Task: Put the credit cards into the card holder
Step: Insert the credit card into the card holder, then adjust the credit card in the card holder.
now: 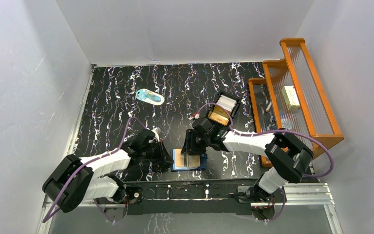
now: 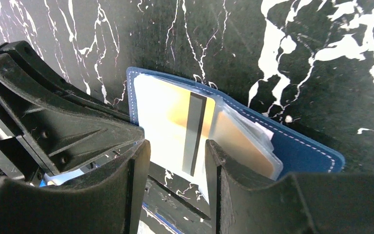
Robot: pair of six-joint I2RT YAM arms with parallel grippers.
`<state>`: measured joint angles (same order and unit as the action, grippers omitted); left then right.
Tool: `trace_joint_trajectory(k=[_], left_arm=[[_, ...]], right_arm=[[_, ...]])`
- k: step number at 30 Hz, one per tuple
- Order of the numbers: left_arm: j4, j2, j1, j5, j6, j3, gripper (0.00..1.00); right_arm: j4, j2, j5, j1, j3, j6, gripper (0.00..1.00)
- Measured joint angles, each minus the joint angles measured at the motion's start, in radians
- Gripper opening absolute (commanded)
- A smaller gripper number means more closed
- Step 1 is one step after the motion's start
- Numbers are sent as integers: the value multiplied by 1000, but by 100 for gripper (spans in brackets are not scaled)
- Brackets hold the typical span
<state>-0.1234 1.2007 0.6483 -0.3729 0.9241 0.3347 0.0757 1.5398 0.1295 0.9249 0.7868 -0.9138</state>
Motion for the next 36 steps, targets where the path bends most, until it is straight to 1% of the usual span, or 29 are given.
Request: trace_joint_trajectory(k=[13, 17, 20, 22, 25, 29, 36], left_arm=[[0, 0, 0, 1, 0, 0, 0], [2, 0, 1, 3, 0, 0, 0], [5, 0, 1, 4, 0, 0, 0], [5, 0, 1, 4, 0, 0, 0], [3, 0, 1, 5, 1, 0, 0], [-1, 0, 1, 5, 3, 0, 0], [0, 0, 1, 5, 3, 0, 0]], right_arm=[[-13, 44, -24, 40, 0, -38, 54], [-28, 52, -31, 55, 2, -37, 47], [-29, 58, -29, 58, 6, -2, 43], [-10, 69, -32, 60, 24, 35, 50], [32, 72, -66, 66, 51, 58, 54], [85, 72, -119, 61, 90, 78, 55], [110, 73, -141, 40, 148, 108, 55]])
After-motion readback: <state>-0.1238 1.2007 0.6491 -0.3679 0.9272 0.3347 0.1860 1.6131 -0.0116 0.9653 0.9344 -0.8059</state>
